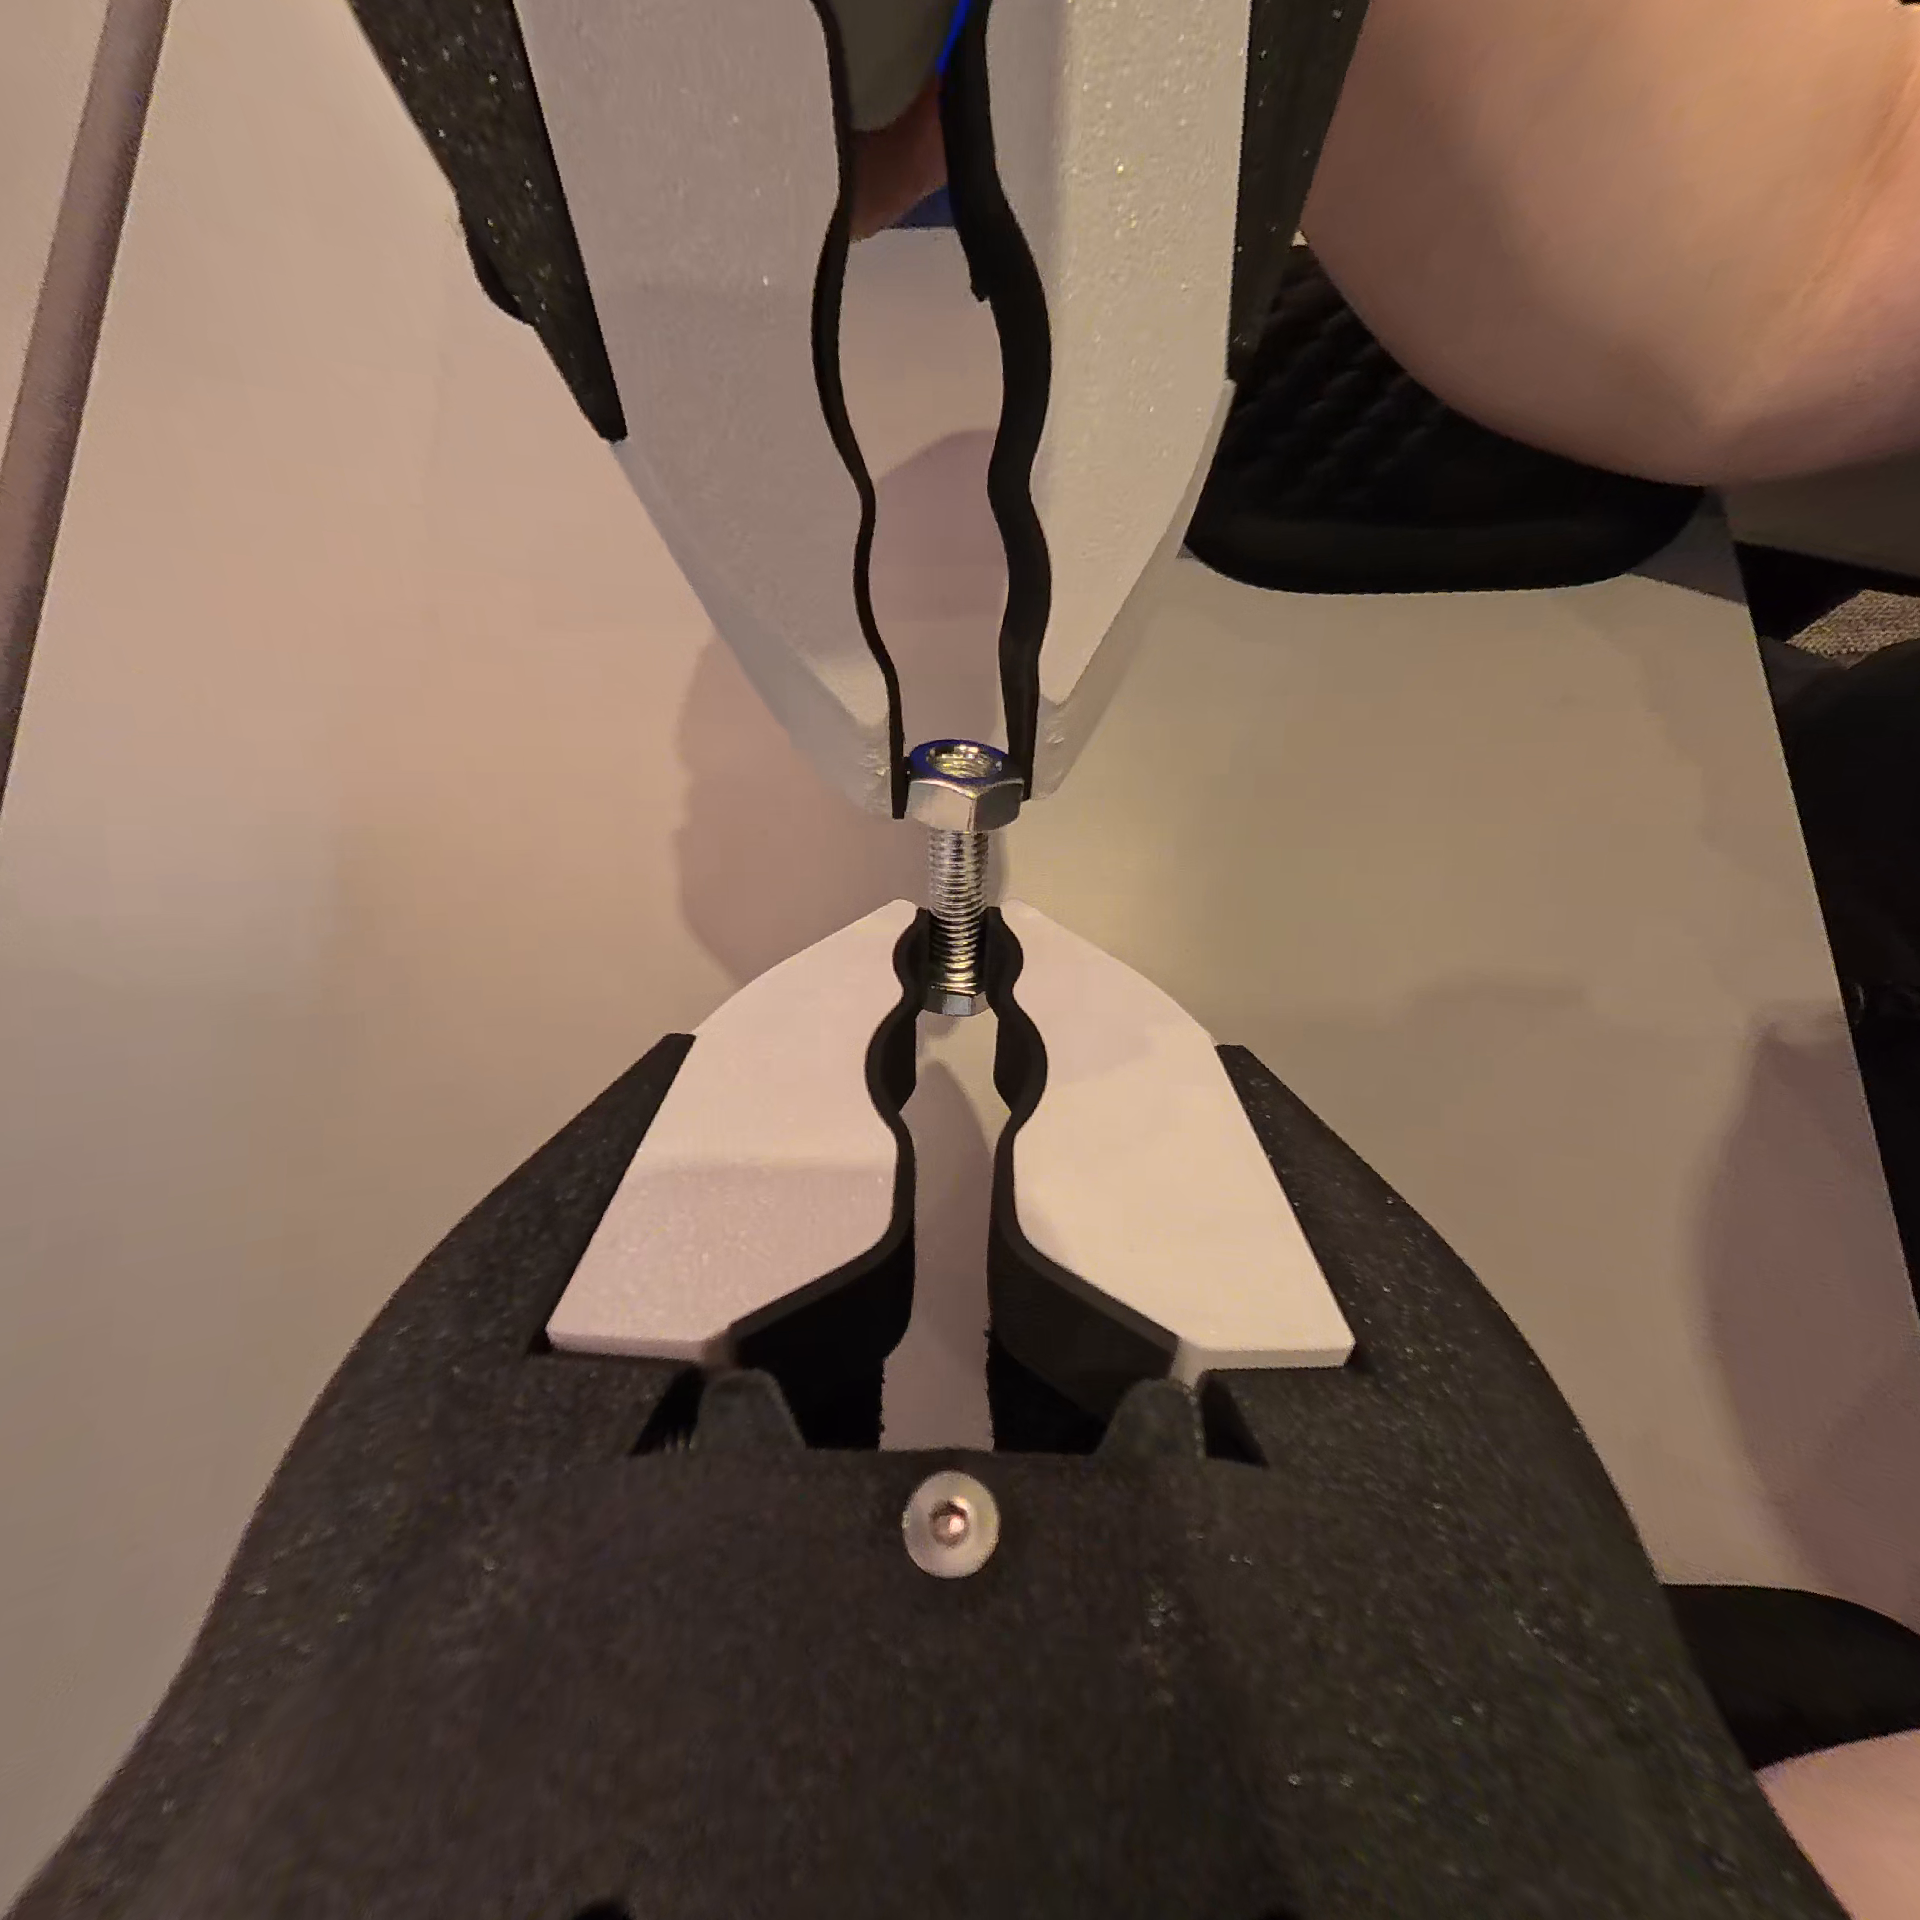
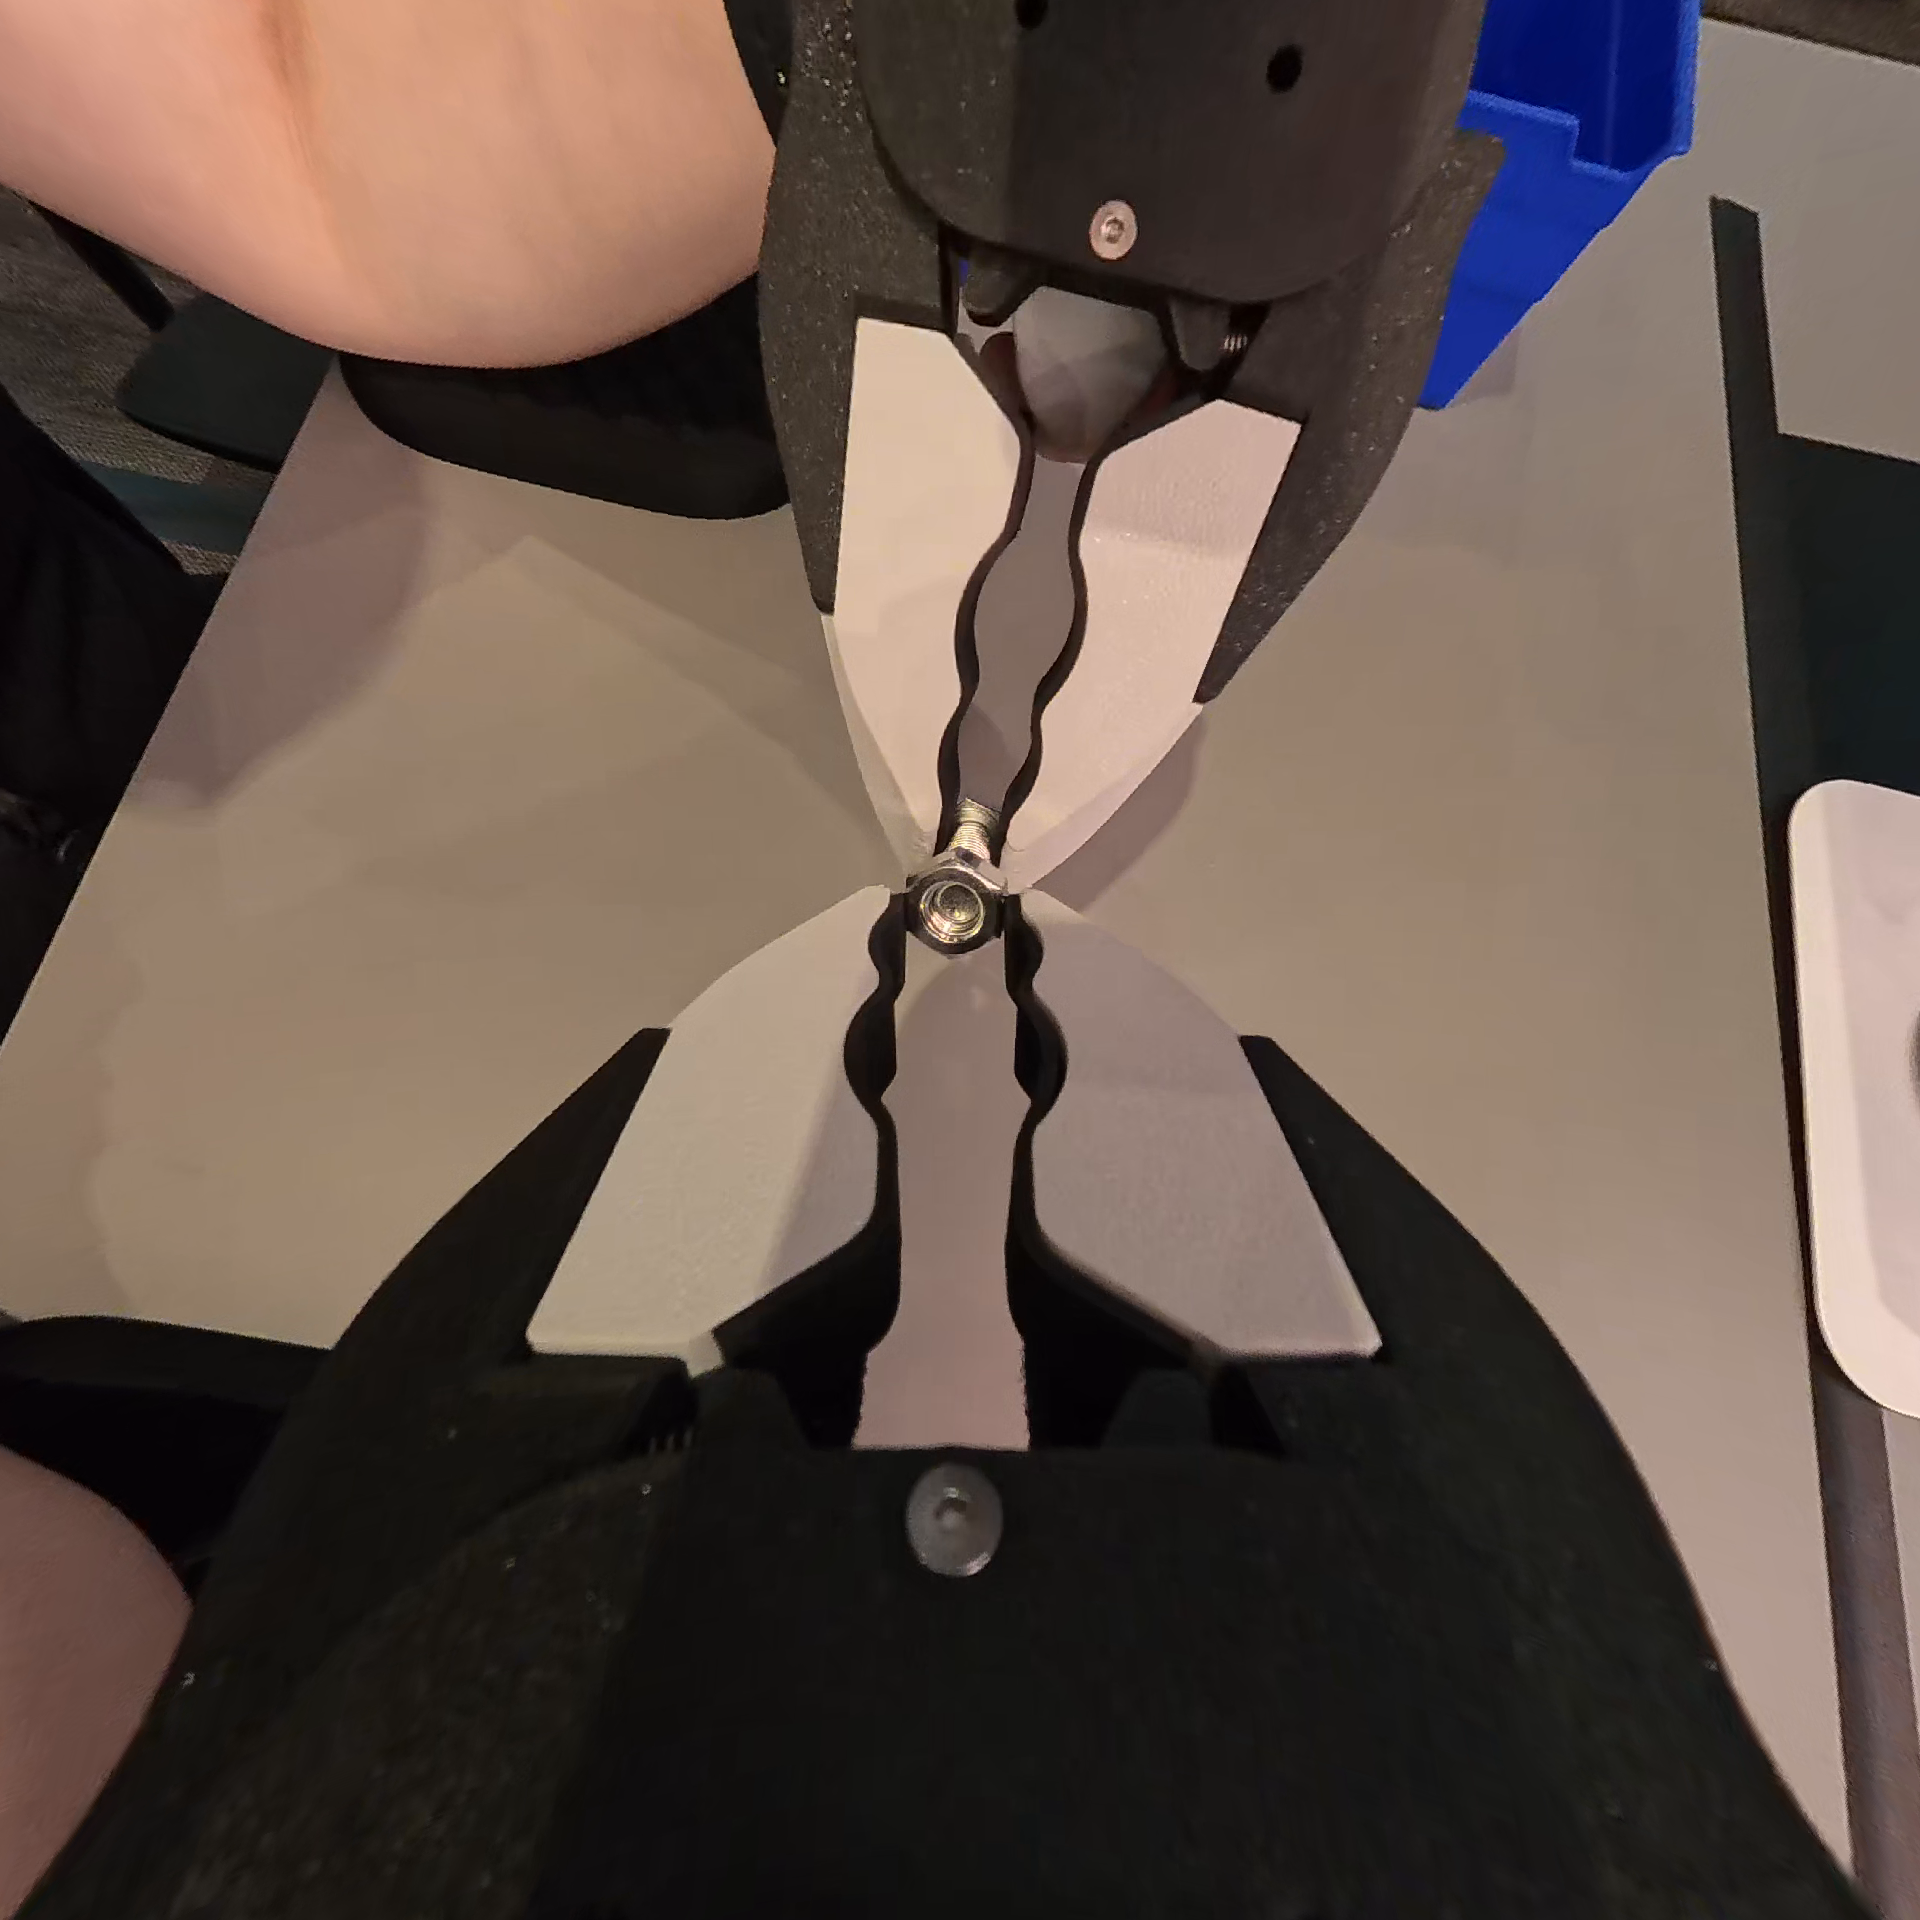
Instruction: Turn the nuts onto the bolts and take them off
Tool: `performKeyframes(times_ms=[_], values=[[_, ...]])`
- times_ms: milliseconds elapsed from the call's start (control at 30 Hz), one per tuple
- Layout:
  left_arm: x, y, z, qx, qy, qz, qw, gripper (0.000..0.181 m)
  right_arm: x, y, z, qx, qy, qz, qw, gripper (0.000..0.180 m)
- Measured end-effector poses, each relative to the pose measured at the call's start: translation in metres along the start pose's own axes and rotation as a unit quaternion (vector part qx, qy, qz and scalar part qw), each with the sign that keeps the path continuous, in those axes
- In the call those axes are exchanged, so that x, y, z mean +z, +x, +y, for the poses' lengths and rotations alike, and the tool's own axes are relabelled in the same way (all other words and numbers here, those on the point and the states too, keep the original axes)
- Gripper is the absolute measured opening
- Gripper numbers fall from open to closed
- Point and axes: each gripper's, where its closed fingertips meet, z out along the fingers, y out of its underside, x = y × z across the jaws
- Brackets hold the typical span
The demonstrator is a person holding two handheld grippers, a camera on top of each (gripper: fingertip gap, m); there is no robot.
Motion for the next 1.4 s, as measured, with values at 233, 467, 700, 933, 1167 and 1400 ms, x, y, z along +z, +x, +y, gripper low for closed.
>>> performKeyframes(times_ms=[233, 467, 700, 933, 1167, 1400], values=[[-0.004, -0.007, -0.004, 0.004, 0.014, -0.021, 1.0, 0.009, -0.003, 0.005, -0.003, 0.023, 0.015, 0.008, 1.0, 0.017], [-0.024, -0.029, -0.014, -0.011, 0.056, -0.089, 0.994, 0.009, -0.013, 0.028, -0.022, 0.091, 0.076, 0.05, 0.992, 0.017], [-0.036, -0.052, -0.014, -0.014, 0.045, -0.18, 0.983, 0.009, -0.015, 0.05, -0.031, 0.183, 0.116, 0.079, 0.973, 0.017], [-0.041, -0.062, -0.01, -0.002, 0.016, -0.231, 0.973, 0.009, -0.012, 0.06, -0.032, 0.269, 0.12, 0.094, 0.951, 0.017], [-0.034, -0.051, -0.01, 0.04, -0.008, -0.22, 0.975, 0.009, -0.012, 0.048, -0.026, 0.281, 0.106, 0.051, 0.953, 0.017], [-0.015, -0.02, -0.005, 0.052, -0.024, -0.119, 0.991, 0.009, -0.006, 0.017, -0.011, 0.128, 0.031, 0.018, 0.991, 0.017]])
